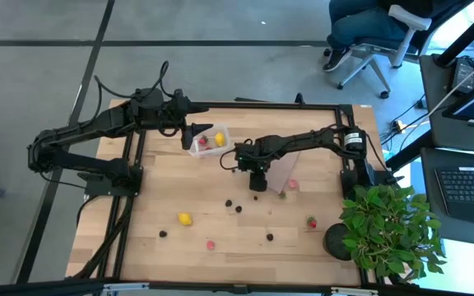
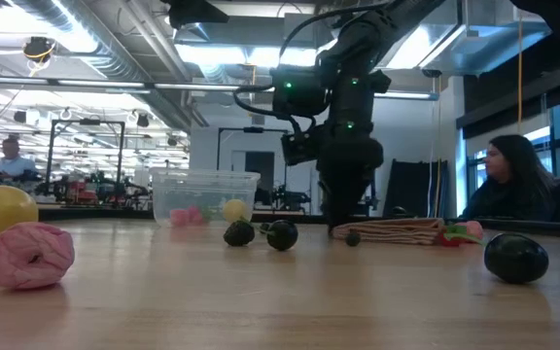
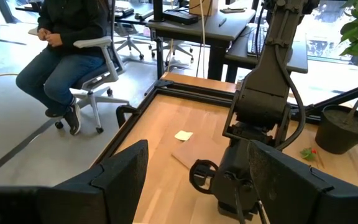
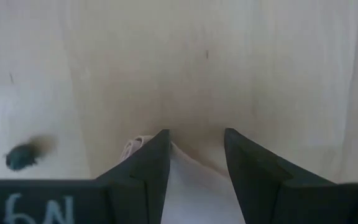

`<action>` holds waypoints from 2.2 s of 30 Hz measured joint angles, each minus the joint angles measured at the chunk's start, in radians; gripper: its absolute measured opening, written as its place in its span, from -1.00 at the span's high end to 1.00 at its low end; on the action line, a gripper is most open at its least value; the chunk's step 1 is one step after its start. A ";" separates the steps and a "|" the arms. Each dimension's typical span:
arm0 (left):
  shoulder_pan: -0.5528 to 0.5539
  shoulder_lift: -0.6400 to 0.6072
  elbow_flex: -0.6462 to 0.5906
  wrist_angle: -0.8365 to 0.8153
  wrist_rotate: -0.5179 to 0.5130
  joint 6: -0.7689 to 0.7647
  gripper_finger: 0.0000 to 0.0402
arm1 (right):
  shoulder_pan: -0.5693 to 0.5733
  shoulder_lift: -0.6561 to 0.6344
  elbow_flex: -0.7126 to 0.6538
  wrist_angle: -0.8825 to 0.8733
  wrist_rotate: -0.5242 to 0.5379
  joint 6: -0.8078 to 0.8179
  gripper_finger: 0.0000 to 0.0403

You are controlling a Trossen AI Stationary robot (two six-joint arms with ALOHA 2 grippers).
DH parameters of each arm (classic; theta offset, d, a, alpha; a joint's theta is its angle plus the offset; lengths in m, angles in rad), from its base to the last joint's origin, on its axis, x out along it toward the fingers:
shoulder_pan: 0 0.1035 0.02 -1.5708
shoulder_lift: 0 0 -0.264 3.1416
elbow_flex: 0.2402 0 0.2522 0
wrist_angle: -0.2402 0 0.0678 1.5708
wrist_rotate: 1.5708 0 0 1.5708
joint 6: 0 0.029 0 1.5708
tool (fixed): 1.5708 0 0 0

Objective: Pick and placing Produce into tupperware
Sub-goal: Adjust the light brown napkin, then adjust the transparent bin

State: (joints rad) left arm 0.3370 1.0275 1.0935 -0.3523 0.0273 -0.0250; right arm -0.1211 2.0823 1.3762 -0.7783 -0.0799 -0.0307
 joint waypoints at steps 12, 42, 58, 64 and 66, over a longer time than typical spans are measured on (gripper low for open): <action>0.000 0.000 0.000 0.000 0.000 -0.002 -0.33 | 0.000 -0.008 0.000 -0.116 -0.009 -0.003 0.23; 0.000 0.009 0.002 0.011 0.044 0.018 -0.33 | -0.120 -0.453 0.291 -0.145 0.061 -0.043 0.23; -0.133 0.408 0.001 0.072 0.053 0.290 -0.28 | -0.155 -1.022 -0.365 0.426 0.098 0.082 0.23; -0.175 0.535 0.000 0.078 0.027 0.264 -0.15 | -0.155 -1.083 -0.495 0.478 0.098 0.166 0.23; -0.181 0.578 0.000 0.079 0.040 0.215 -0.11 | -0.154 -1.085 -0.516 0.485 0.097 0.184 0.23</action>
State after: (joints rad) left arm 0.1556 1.6051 1.0939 -0.2737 0.0673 0.1901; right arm -0.2756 0.9970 0.8604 -0.2937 0.0174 0.1536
